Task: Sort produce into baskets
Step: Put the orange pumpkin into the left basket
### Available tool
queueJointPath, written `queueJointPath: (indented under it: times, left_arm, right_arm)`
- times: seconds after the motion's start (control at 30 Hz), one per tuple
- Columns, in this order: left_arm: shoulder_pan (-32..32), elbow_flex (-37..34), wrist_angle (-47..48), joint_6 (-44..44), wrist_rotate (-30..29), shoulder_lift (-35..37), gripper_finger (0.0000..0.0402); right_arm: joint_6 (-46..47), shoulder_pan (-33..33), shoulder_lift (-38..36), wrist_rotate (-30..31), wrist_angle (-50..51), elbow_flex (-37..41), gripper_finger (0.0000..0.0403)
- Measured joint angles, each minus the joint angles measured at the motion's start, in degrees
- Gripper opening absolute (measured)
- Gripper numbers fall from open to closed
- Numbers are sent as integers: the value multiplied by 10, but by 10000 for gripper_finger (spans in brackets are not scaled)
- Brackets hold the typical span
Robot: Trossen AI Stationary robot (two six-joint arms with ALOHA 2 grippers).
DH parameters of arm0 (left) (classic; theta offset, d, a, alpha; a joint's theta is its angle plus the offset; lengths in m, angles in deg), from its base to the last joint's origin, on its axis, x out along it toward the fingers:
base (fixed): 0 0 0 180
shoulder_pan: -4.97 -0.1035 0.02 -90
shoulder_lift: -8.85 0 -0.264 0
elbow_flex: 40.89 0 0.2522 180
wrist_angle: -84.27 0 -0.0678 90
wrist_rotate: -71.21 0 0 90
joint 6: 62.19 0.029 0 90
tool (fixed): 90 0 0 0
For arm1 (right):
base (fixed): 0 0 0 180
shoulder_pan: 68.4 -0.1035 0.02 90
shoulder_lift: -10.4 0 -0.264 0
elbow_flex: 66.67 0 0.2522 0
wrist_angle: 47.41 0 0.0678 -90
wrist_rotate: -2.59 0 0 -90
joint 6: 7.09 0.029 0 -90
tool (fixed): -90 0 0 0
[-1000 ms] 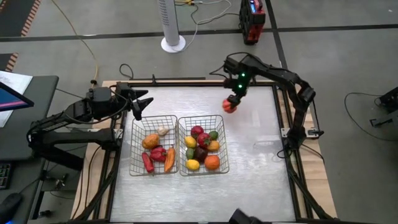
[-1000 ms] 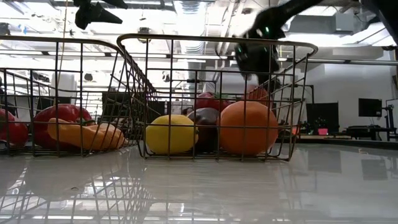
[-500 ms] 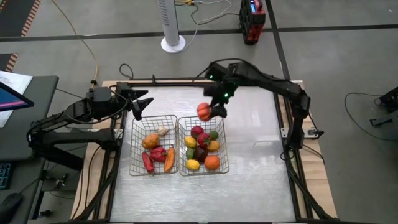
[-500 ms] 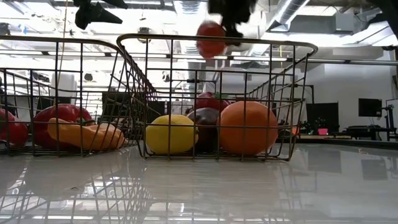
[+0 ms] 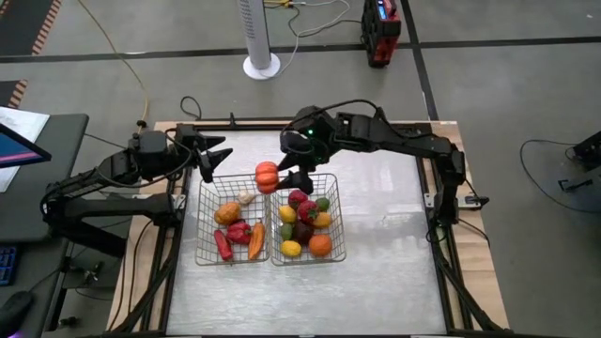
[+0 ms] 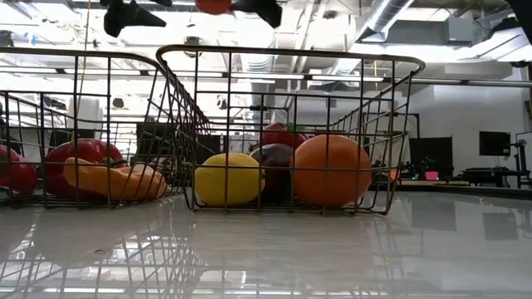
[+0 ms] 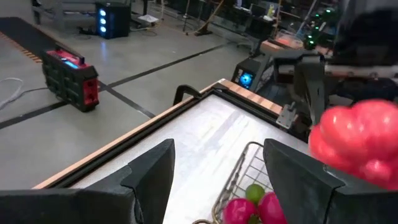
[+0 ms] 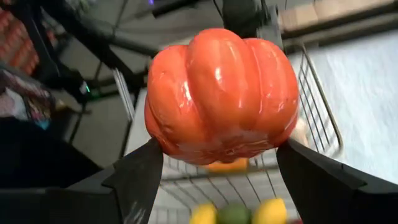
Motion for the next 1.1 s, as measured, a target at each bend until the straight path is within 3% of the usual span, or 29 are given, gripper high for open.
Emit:
queueJointPath:
  times: [0.23, 0.57, 0.97, 1.1]
  left_arm:
    - [0, 0, -13, -3, 38, 2, 234]
    - [0, 0, -129, -32, 109, 29, 234]
    - [0, 0, -164, -54, 155, 54, 234]
    - [0, 0, -164, -54, 155, 51, 234]
  right_arm:
    - [64, -3, 0, 3, -89, 0, 331]
    - [127, -15, 0, 9, -211, 5, 331]
    - [182, -15, 14, 18, -232, 5, 333]
    - [202, -14, 37, 0, -243, 6, 354]
